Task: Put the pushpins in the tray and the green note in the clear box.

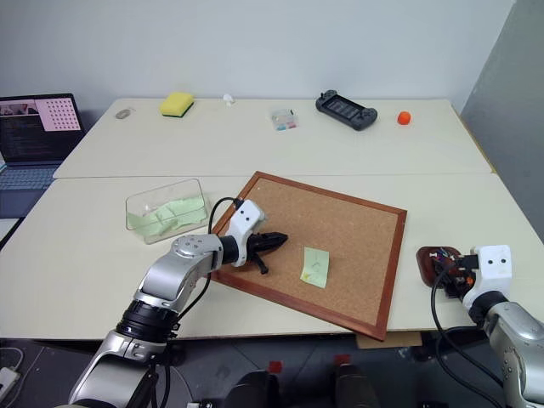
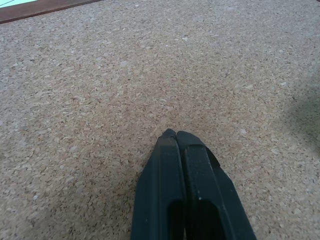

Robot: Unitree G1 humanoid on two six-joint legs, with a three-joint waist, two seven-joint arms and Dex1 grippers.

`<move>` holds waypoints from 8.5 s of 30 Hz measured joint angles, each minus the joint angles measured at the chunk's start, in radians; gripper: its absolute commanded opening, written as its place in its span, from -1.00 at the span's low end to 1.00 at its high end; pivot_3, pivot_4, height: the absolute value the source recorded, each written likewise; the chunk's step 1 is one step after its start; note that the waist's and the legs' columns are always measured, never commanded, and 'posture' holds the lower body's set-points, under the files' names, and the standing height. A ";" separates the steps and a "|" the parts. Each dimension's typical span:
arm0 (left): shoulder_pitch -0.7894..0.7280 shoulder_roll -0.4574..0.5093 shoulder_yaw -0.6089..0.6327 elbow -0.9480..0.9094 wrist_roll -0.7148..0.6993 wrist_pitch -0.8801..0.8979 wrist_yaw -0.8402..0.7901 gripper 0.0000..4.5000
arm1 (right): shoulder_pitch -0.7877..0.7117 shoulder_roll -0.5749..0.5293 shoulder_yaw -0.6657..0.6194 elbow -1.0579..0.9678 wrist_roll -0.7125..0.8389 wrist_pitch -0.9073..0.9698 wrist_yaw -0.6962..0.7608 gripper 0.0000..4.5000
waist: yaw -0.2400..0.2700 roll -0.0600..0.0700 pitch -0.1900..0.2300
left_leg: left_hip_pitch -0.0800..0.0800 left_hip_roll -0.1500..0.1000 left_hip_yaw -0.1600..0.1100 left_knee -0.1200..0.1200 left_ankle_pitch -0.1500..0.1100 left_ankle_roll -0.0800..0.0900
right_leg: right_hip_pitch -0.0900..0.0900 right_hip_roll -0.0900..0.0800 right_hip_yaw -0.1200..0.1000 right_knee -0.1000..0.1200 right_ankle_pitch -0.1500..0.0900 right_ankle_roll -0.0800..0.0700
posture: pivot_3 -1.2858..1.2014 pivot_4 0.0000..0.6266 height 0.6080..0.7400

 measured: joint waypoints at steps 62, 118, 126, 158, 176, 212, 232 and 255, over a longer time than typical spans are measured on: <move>0.019 0.016 0.002 -0.057 0.012 0.025 -0.001 -1.00 | -0.455 0.111 0.694 0.404 -0.084 -0.396 0.677 -0.96 | -0.002 -0.004 0.002 | 0.001 0.000 -0.009 0.000 0.000 0.000 | 0.001 0.000 -0.003 -0.002 0.003 -0.004 | 0.03 -0.52 1.00; 0.019 -0.023 0.005 -0.015 0.012 -0.003 0.001 -1.00 | -0.036 -0.017 -0.034 0.008 0.036 0.066 0.015 0.06 | 0.002 0.001 -0.002 | 0.000 -0.001 -0.002 0.000 0.000 0.000 | 0.003 -0.001 -0.002 -0.003 0.000 0.001 | 0.03 -0.52 1.00; 0.027 -0.023 0.006 -0.027 0.012 0.000 0.005 -1.00 | -0.040 -0.029 -0.049 0.009 0.047 0.066 0.018 0.79 | 0.002 0.001 -0.002 | 0.000 -0.001 -0.002 0.000 0.000 0.000 | 0.003 -0.001 -0.002 -0.003 -0.001 0.001 | 0.03 -0.52 1.00; -0.162 0.233 0.046 0.089 -0.255 0.032 -0.640 0.49 | -0.111 -0.212 0.333 -0.266 0.309 -0.017 0.507 1.00 | 0.003 -0.009 0.006 | -0.015 0.000 -0.006 0.001 0.000 0.000 | -0.011 0.000 -0.005 -0.001 0.002 -0.004 | 0.03 -0.52 1.00; -0.283 -0.035 -0.070 0.474 -0.099 -0.258 -0.685 1.00 | 0.032 -0.198 0.274 -0.424 0.354 0.023 0.362 1.00 | 0.002 -0.010 0.007 | -0.015 -0.001 -0.006 0.003 0.000 0.000 | -0.012 0.001 -0.005 0.001 0.002 -0.004 | 0.03 -0.52 1.00; -0.290 -0.099 -0.078 0.531 -0.025 -0.326 -0.734 -0.98 | 0.059 -0.174 0.253 -0.460 0.358 0.027 0.265 1.00 | -0.001 -0.010 0.007 | -0.013 -0.001 -0.005 0.003 0.000 0.000 | -0.011 0.002 -0.004 0.003 0.002 -0.004 | 0.03 -0.52 1.00; -0.209 0.048 0.127 0.093 -0.256 0.166 -0.586 -0.98 | -0.029 -0.160 0.327 -0.383 0.351 0.003 0.318 1.00 | -0.005 -0.009 0.007 | -0.012 0.001 -0.009 0.003 0.000 0.000 | -0.011 0.001 -0.003 0.004 0.002 -0.004 | 0.03 -0.52 1.00; 0.154 0.034 0.639 -0.255 -0.079 0.046 0.476 -0.98 | -0.470 0.027 0.570 -0.137 0.293 -0.038 0.436 1.00 | 0.006 -0.010 0.006 | -0.009 0.000 -0.009 0.003 0.000 0.000 | -0.010 -0.002 -0.003 0.004 0.003 -0.005 | 0.03 -0.52 1.00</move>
